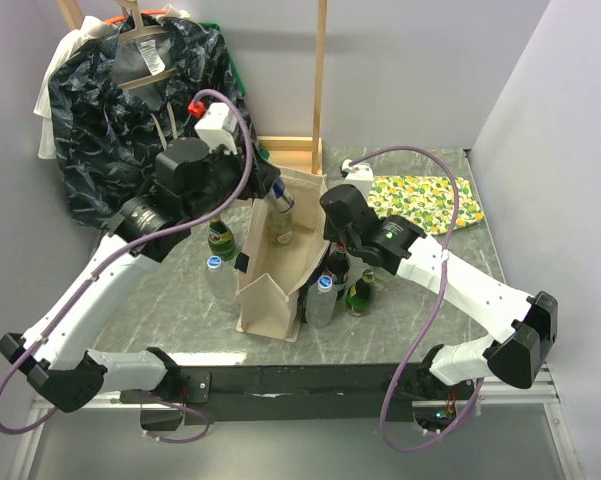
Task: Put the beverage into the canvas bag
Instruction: Place the drink in the canvas bag.
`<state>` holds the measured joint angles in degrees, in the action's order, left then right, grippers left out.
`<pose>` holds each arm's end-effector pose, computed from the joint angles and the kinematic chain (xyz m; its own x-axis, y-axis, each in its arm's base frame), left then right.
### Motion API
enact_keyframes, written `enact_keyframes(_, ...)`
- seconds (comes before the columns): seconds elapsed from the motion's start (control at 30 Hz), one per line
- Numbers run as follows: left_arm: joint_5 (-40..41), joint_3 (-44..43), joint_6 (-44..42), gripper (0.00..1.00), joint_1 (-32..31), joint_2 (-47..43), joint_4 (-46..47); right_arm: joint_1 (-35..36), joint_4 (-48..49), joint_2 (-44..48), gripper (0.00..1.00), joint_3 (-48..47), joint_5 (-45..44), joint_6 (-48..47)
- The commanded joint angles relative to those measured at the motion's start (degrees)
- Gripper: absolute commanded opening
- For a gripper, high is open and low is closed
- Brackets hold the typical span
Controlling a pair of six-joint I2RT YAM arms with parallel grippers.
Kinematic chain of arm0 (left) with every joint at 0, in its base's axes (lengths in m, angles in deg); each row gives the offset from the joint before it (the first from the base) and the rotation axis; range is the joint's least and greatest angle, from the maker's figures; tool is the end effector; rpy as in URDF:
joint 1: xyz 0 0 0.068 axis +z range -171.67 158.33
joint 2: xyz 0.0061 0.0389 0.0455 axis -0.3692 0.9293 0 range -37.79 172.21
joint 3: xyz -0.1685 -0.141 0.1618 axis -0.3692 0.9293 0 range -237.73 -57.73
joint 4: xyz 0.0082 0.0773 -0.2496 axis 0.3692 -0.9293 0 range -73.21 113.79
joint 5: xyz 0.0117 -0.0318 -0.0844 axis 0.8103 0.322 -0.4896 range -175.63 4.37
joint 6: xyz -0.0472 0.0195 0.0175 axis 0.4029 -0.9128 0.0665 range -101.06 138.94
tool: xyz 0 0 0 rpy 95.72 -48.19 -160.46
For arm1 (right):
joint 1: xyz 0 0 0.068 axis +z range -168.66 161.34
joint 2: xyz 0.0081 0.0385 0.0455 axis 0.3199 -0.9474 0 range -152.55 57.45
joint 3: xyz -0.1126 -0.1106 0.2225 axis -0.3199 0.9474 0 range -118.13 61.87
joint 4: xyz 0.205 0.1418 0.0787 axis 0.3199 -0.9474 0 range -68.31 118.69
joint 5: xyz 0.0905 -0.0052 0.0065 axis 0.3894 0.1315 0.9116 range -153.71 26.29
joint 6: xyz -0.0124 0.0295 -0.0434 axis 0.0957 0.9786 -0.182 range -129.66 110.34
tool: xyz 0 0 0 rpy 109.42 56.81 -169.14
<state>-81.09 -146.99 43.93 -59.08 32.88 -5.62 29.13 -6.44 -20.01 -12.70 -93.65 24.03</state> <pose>0.2029 -0.1516 0.4771 -0.3650 -0.2510 -0.8965 0.4300 0.8087 -0.4014 0.2099 0.2050 0.3542 -0.5538 0.1049 -0.8260 -0.0848 0.9798 0.1813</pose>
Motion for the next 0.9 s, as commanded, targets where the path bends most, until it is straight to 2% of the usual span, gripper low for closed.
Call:
enact_keyframes(0.0,-0.23,0.04,1.02,0.01,-1.35,1.65,9.01,-0.42,1.03,-0.51,0.0,-0.58,-0.74,1.11)
enact_keyframes(0.23,0.65,1.36,1.29,0.01,-2.49,5.96,11.12,-0.51,1.47,0.1,0.0,-0.5,-0.48,1.2)
enact_keyframes(0.47,4.86,6.19,0.23,0.01,-3.55,9.74,18.15,-0.59,2.61,0.9,0.0,0.29,0.23,1.38)
enact_keyframes(0.6,4.34,8.12,0.32,0.01,-3.99,12.64,21.49,-0.59,2.97,0.9,0.0,0.3,0.49,1.38)
enact_keyframes(0.87,5.83,7.78,-0.03,0.01,-4.16,16.77,23.34,-1.3,3.32,1.95,0.0,1.61,0.58,1.99)
